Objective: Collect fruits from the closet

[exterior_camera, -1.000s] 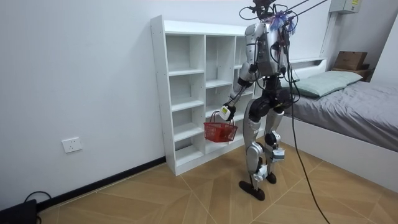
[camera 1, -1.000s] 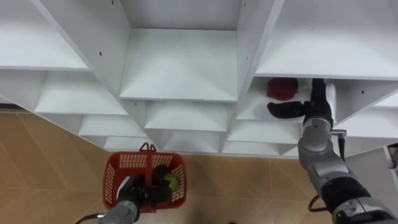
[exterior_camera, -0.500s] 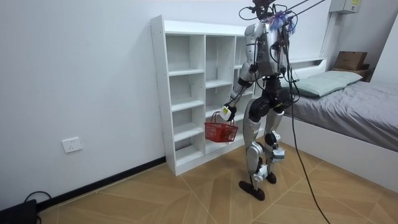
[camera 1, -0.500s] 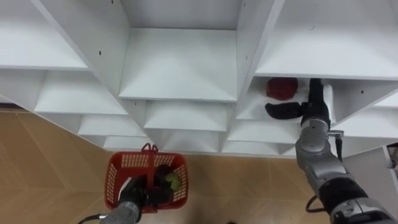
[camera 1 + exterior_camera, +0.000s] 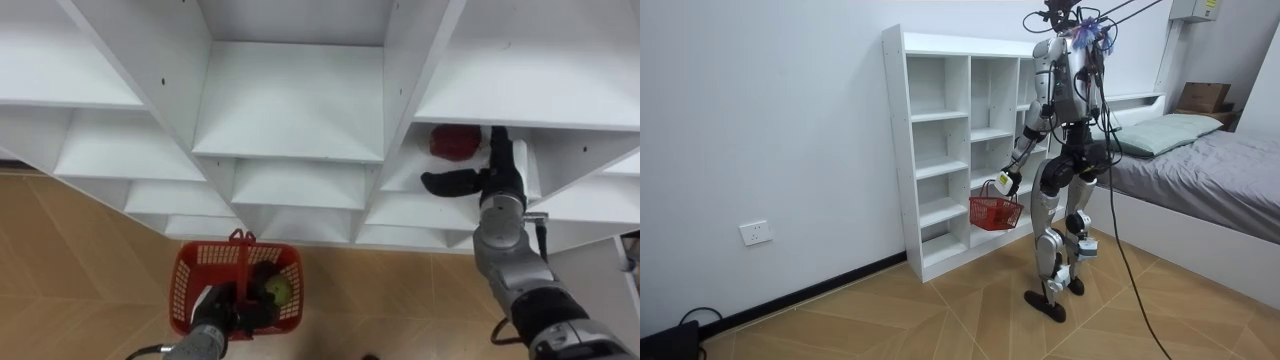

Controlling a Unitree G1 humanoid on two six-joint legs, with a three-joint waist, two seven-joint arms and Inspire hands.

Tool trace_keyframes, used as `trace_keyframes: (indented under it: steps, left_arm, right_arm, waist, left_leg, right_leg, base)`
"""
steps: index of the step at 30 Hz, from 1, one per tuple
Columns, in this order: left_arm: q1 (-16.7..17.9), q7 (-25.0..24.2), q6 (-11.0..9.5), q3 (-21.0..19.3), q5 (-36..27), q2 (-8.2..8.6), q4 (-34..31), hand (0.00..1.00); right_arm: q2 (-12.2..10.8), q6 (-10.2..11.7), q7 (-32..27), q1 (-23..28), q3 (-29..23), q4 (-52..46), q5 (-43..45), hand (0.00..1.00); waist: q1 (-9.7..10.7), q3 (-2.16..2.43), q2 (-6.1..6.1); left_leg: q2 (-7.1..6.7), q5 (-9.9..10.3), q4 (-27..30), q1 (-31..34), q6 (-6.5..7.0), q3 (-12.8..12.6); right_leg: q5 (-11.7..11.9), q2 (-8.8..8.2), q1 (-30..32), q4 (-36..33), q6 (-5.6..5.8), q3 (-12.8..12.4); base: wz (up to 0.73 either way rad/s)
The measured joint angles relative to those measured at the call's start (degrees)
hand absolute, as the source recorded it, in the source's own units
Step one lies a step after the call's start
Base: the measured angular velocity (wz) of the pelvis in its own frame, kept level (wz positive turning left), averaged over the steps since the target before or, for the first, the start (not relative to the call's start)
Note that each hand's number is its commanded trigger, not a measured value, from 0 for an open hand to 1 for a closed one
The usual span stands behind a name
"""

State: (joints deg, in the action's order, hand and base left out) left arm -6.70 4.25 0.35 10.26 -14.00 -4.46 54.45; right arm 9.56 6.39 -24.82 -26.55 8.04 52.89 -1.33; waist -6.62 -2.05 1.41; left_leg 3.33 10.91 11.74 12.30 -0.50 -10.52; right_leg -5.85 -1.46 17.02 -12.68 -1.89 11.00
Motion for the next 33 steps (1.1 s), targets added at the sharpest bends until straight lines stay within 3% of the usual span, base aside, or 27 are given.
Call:
trace_keyframes:
  steps: [1,9,19,33]
  left_arm:
    - [0.0,0.0,0.0,0.0,0.0,-0.01,0.0,1.0]
    - [-0.1,-0.1,0.1,0.7,0.0,0.09,0.0,1.0]
    - [-0.1,-0.5,0.1,1.3,0.0,0.22,0.0,1.0]
    - [0.0,-1.0,0.1,1.3,0.0,0.21,0.1,1.0]
  right_arm:
    - [0.0,0.0,-0.1,0.0,0.0,0.0,0.6,1.0]
    - [0.7,-0.2,-0.8,-0.3,-0.4,0.1,1.6,1.0]
    - [-0.2,-1.5,0.7,-0.2,-0.2,1.8,1.5,1.0]
    - [-1.0,-1.5,1.9,-0.2,-0.1,2.0,1.5,1.0]
  waist:
    - [0.0,-0.01,0.02]
    - [0.1,0.01,0.04]
    - [0.0,0.02,0.06]
    - [0.0,0.1,0.06]
  left_leg:
    - [-0.01,0.0,0.0,0.0,0.0,0.0]
    - [0.03,0.0,0.0,0.0,-0.01,-0.1]
    - [0.01,0.0,0.1,0.0,-0.01,0.0]
    - [0.0,0.0,0.1,0.0,0.0,0.0]
  right_leg:
    - [0.0,-0.01,0.0,0.0,0.0,0.0]
    - [0.0,0.04,0.0,0.0,0.0,0.1]
    - [0.0,0.02,0.0,0.0,0.0,0.1]
    - [0.0,-0.01,0.0,0.0,-0.01,0.1]
  base:
    - [0.0]
    - [0.0]
    - [0.0]
    - [0.0]
